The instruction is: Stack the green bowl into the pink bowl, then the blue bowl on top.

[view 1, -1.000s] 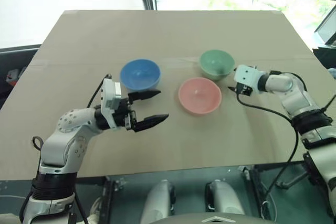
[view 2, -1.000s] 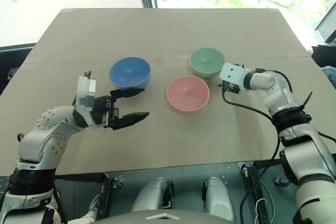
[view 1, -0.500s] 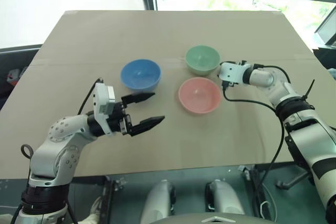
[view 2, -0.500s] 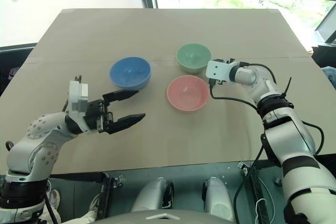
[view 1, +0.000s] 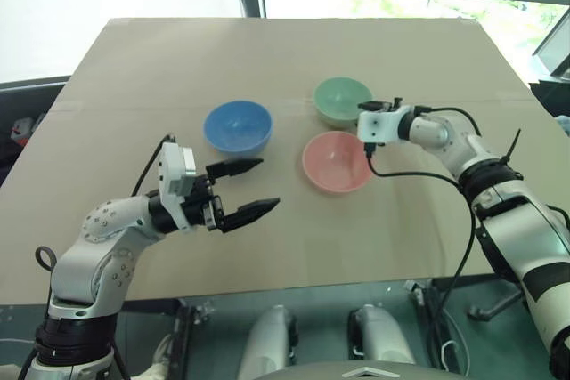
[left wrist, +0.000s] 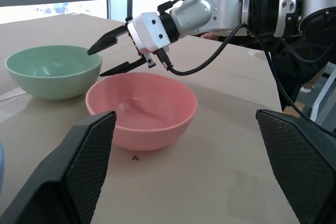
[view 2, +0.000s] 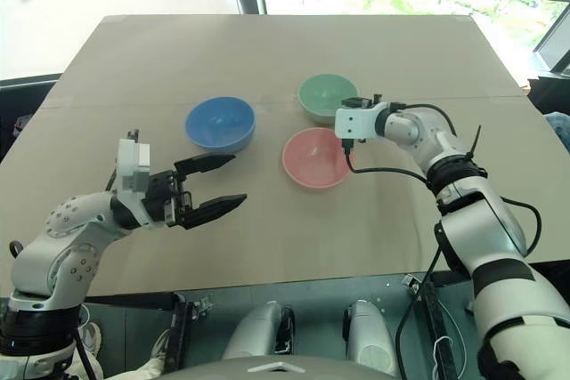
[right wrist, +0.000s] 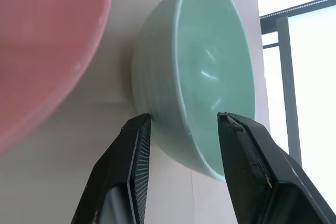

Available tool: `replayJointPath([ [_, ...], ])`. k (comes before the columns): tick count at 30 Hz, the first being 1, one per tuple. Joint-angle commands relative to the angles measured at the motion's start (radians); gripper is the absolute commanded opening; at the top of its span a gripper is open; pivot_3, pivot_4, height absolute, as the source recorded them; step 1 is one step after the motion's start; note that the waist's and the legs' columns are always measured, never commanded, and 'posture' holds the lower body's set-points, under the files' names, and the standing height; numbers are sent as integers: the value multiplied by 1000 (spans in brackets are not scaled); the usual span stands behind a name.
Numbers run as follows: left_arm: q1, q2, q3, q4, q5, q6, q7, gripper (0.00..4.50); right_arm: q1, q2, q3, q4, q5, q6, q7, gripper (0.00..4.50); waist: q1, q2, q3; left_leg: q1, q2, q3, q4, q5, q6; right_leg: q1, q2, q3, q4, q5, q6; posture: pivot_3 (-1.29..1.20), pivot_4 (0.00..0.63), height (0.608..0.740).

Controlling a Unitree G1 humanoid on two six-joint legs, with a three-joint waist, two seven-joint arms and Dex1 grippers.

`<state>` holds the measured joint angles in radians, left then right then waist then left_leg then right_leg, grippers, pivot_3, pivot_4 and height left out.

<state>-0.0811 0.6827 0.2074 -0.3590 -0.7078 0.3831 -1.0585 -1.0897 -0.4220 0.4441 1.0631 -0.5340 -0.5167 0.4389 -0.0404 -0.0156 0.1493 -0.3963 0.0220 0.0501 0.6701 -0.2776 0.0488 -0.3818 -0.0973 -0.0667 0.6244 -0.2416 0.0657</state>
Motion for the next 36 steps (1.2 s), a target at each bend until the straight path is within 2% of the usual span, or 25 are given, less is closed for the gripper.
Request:
replayJointPath([
  [1, 4, 7, 19, -53, 0, -21, 13, 4500, -49, 15, 8, 44, -14, -22, -18, 1304, 0, 0, 0, 0, 0, 0, 0, 0, 0, 0, 0, 0, 0, 0, 0, 0, 150, 740],
  [4, 13, 7, 24, -61, -1, -22, 21, 4500, -63, 17, 15, 63, -25, -39, -23, 128, 2, 0, 0, 0, 0, 0, 0, 0, 0, 0, 0, 0, 0, 0, 0, 0, 150, 740],
  [8, 25, 4, 25, -71, -2, -25, 31, 4500, -67, -7, 3, 40, -7, -76, 12, 50, 0, 1, 1, 0, 0, 0, -1, 0, 0, 0, 0, 0, 0, 0, 0, 0, 150, 740],
  [11, 38, -3, 19, -80, 1, -31, 42, 4500, -35, -42, -72, -64, 124, -83, 159, 50, 1, 2, 1, 0, 0, 0, -1, 0, 0, 0, 0, 0, 0, 0, 0, 0, 150, 740],
  [14, 46, -9, 14, -84, -1, -35, 51, 4500, 75, -105, -149, -371, 348, 49, 417, 50, 5, 2, 1, -1, 0, -1, -1, 0, 0, 0, 0, -1, 0, 0, 0, 0, 150, 740],
  [17, 47, -15, 5, -79, 2, -41, 55, 4500, 227, -204, -205, -804, 561, 333, 605, 50, 21, 2, 2, -1, 0, -3, -1, 0, 0, 1, -1, -3, -2, 0, 0, 0, 150, 740],
  [20, 26, -32, -9, -56, 2, -41, 67, 4500, 371, -320, -245, -1179, 718, 628, 691, 50, 32, 3, 2, -2, 0, -3, -1, 0, 0, 1, -2, -3, -1, 0, 0, 0, 150, 740],
  [23, -1, -47, -21, -36, -1, -28, 85, 4500, 438, -371, -233, -1313, 751, 780, 709, 50, 35, 3, 2, 0, 0, -2, 1, 0, 1, 2, -2, -2, -3, 0, 0, 0, 150, 740],
  [26, -37, -57, -31, -13, 11, -21, 103, 4500, 478, -375, -199, -1334, 696, 810, 686, 871, 34, 0, 0, 2, 0, -2, 2, -1, 1, 3, -2, -2, 0, 0, 0, 0, 150, 740],
  [27, -49, -59, -31, -5, 16, -20, 111, 4500, 484, -370, -197, -1337, 692, 820, 683, 1524, 34, 0, 0, 3, 0, -2, 2, -1, 1, 3, -2, -2, 0, 0, 0, 0, 150, 740],
  [28, -66, -62, -28, 4, 17, -13, 127, 4500, 486, -364, -199, -1341, 690, 829, 676, 1812, 33, 0, 0, 3, 0, -2, 2, -1, 1, 3, -2, -2, 0, 0, 0, 0, 150, 740],
  [30, -93, -65, -18, 14, 11, 5, 156, 4500, 488, -346, -217, -1352, 697, 852, 648, 2718, 34, 0, 0, 3, 0, -2, 2, 0, 1, 3, -2, -1, 1, 0, 0, 0, 150, 740],
  [32, -127, -67, -14, 19, 36, 16, 211, 4500, 495, -327, -266, -1370, 707, 881, 589, 3440, 35, 0, 0, 2, 0, -2, 2, 0, 1, 2, -2, -1, 0, 0, 0, 0, 150, 740],
  [36, -208, -49, -71, -26, 253, 111, 481, 4500, 528, -283, -378, -1421, 779, 960, 499, 3440, 48, 0, 0, -2, -1, -3, 2, -1, 1, 1, -2, -3, 0, 0, 0, 0, 150, 740],
])
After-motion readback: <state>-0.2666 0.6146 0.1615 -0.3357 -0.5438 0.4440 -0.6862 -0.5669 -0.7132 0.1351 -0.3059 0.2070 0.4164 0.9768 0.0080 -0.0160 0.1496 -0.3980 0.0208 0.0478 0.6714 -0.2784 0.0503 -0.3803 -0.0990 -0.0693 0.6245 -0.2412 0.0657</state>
